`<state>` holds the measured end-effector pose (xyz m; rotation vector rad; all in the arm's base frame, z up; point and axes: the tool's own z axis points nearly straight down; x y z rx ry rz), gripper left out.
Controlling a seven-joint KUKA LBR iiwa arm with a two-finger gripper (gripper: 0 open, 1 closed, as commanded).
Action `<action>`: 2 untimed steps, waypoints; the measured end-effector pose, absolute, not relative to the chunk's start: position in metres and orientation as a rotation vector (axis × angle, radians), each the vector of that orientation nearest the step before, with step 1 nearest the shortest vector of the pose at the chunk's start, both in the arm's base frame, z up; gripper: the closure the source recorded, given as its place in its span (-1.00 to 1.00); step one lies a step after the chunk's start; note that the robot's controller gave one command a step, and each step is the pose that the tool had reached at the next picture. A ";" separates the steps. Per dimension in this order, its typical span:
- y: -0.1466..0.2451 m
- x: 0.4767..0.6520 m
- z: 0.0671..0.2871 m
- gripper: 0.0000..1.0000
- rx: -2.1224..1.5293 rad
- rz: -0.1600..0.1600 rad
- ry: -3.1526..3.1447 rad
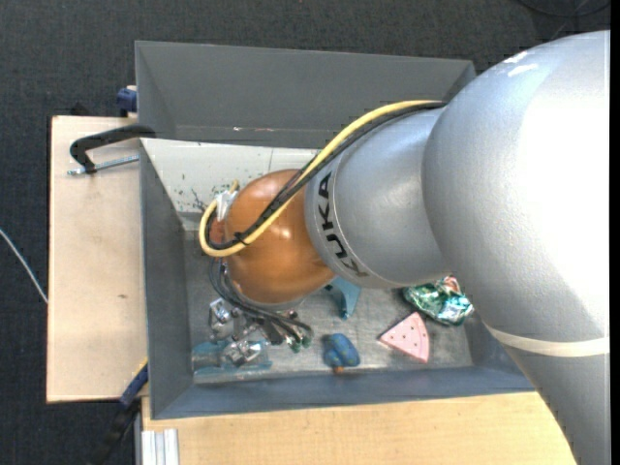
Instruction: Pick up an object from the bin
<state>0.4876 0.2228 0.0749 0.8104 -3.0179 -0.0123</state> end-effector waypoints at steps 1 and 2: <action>0.225 0.489 0.123 1.00 0.817 -0.005 -3.042; 0.224 0.489 0.150 1.00 0.815 -0.004 -3.041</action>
Offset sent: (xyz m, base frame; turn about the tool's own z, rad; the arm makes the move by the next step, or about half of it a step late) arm -0.0001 0.0001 0.0735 0.0001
